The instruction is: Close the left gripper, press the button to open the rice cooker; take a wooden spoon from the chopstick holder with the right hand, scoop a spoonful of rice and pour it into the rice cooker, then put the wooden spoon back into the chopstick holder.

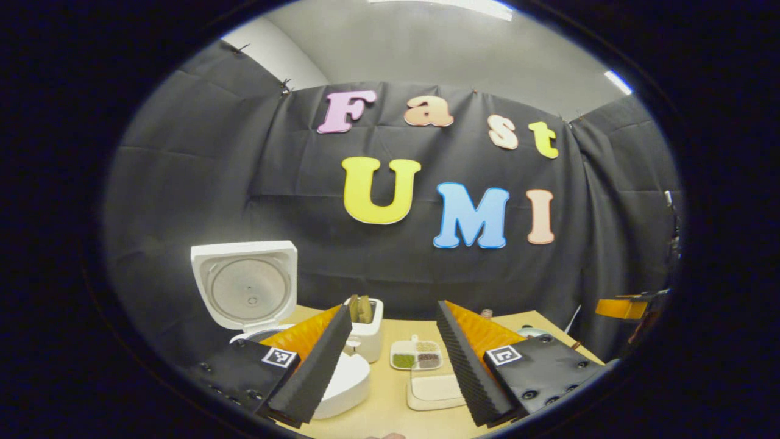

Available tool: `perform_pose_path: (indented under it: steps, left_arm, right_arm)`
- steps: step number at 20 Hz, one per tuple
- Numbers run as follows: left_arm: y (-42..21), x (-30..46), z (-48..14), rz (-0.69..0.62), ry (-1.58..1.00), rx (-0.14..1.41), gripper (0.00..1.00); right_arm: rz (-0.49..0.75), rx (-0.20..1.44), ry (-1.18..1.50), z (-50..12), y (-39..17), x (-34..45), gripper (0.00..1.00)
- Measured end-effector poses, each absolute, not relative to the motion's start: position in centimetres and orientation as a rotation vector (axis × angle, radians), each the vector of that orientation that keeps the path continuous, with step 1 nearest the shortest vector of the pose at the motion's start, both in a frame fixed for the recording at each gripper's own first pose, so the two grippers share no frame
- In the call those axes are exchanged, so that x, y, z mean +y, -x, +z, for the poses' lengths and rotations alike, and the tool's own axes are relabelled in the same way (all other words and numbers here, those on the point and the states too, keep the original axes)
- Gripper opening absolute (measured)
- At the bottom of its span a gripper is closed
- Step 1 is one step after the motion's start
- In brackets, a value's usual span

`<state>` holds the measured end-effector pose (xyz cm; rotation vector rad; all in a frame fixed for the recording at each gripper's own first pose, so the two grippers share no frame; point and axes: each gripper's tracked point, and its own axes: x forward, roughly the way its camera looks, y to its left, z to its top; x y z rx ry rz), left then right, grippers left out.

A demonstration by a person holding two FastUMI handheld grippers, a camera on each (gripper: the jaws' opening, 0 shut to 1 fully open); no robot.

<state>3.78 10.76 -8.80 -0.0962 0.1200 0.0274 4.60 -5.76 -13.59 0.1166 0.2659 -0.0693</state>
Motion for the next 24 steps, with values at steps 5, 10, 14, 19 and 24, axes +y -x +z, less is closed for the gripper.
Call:
perform_pose_path:
  steps: [5, 10, 14, 19, 24]
  left_arm:
    - [-3.1, 9.4, -8.4, 0.016, 0.066, 0.114, 0.97]
    - [-2.4, 8.8, -9.4, 0.020, 0.077, 0.151, 0.97]
    - [-1.8, 7.6, -9.9, 0.016, 0.064, 0.179, 0.97]
    - [-1.6, 5.6, -8.2, -0.005, 0.047, 0.141, 0.96]
    - [-1.6, 4.0, -8.1, 0.006, 0.043, 0.161, 0.97]
  right_arm:
    - [-0.156, 0.335, -0.157, -17.9, -5.7, -9.9, 0.99]
    - [-0.214, 0.428, -0.200, -23.2, -7.6, -12.5, 0.92]
    - [-0.212, 0.478, -0.208, -27.3, -9.0, -13.6, 0.92]
    - [-0.194, 0.522, -0.246, -31.3, -10.9, -14.0, 0.86]
    - [-0.090, 0.538, -0.360, -32.2, -12.4, -12.8, 0.51]
